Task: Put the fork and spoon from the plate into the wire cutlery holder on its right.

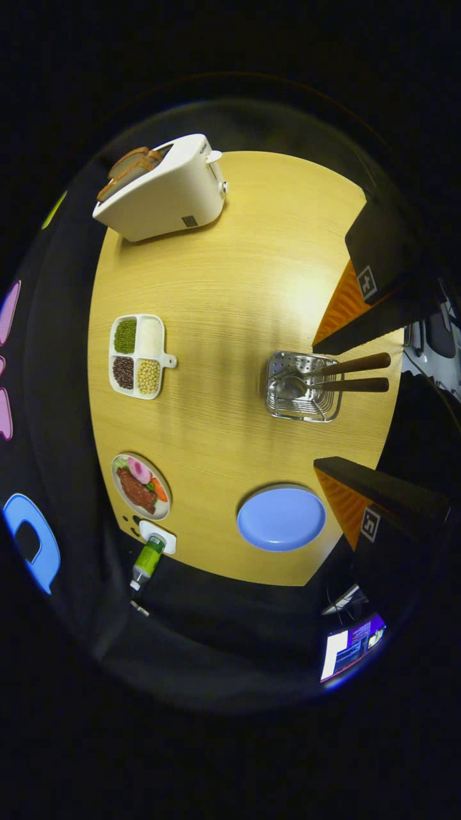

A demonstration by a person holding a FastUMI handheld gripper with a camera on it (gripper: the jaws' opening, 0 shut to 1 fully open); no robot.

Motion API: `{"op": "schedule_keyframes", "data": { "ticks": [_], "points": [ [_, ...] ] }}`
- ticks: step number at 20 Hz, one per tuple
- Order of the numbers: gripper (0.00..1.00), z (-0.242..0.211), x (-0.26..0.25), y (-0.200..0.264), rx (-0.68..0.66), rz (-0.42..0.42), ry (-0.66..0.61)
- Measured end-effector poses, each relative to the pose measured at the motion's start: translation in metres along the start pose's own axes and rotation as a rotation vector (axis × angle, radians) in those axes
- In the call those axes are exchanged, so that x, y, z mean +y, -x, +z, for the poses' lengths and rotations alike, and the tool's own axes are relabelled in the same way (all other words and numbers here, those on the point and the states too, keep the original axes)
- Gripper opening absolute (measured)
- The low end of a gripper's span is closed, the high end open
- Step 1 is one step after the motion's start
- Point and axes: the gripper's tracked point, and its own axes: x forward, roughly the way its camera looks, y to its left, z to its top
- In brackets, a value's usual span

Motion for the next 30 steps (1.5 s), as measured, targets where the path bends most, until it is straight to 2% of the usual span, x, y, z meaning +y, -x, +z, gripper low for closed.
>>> {"op": "schedule_keyframes", "data": {
  "ticks": [8, 14, 21, 25, 30],
  "points": [
    [1.00, 0.043, 0.024, 0.093, -0.405, 0.000, 0.009],
    [1.00, 0.064, 0.033, 0.152, -0.643, -0.055, 0.077],
    [0.99, 0.075, 0.060, 0.219, -0.872, -0.102, 0.173],
    [0.99, 0.077, 0.080, 0.256, -1.012, -0.096, 0.166],
    [0.99, 0.072, 0.079, 0.287, -1.126, -0.143, 0.168]
  ]
}}
